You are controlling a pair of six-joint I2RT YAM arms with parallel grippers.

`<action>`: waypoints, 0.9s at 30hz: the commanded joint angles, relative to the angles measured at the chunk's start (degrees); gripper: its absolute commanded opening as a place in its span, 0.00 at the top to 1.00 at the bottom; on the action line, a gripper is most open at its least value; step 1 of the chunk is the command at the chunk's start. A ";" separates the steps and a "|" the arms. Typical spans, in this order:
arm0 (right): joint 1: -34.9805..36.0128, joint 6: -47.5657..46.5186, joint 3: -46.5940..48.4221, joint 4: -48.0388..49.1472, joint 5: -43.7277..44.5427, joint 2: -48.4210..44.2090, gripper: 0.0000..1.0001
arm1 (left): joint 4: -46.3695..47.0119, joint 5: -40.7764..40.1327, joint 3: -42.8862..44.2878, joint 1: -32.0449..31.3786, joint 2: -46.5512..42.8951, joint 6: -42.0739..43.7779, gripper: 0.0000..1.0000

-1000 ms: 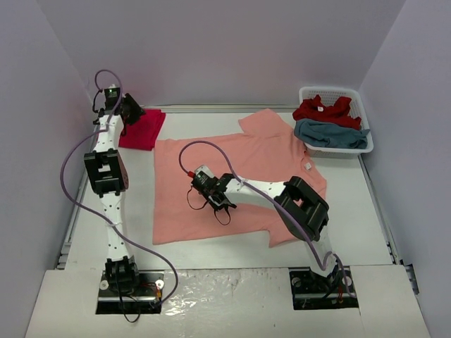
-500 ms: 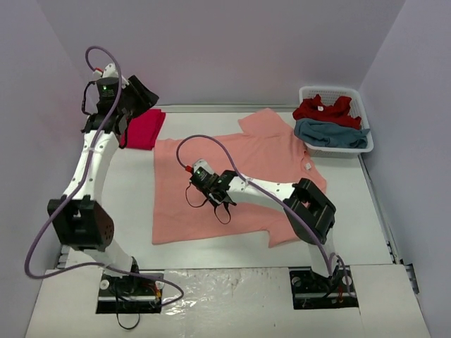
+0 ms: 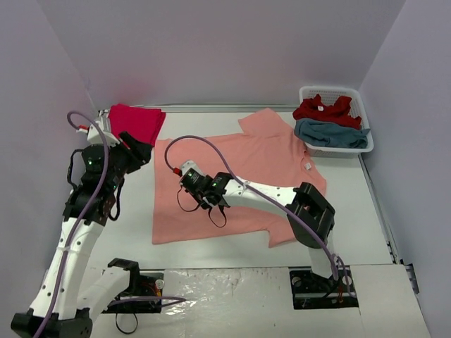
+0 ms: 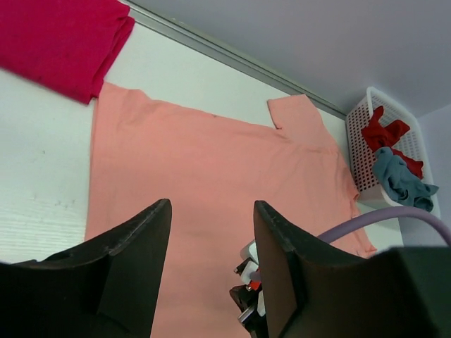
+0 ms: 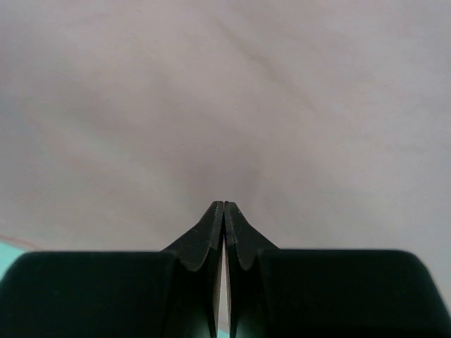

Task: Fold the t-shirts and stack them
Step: Grap the side of the flattened tshirt closest away from the robot with both arms

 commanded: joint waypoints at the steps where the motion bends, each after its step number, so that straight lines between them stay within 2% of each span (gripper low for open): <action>1: 3.48 -0.05 3.83 -0.95 -1.67 0.98 1.00 | -2.83 -3.04 -3.29 -0.43 -5.28 1.09 0.51; 11: 7.88 1.63 11.04 0.81 -3.69 12.94 1.00 | -5.91 -3.74 -9.19 -0.70 -11.00 2.58 0.51; 14: 7.97 0.93 14.29 0.81 -5.62 16.54 1.00 | -5.64 -3.22 -11.04 -0.70 -11.62 2.15 0.51; 18: 7.89 0.48 17.02 0.81 -5.80 20.06 1.00 | -3.54 2.05 -12.27 -0.79 -11.27 1.18 0.51; 27: 6.31 -0.22 22.20 0.81 -8.79 26.56 1.00 | -2.39 1.36 -13.51 -0.96 -11.45 2.05 0.51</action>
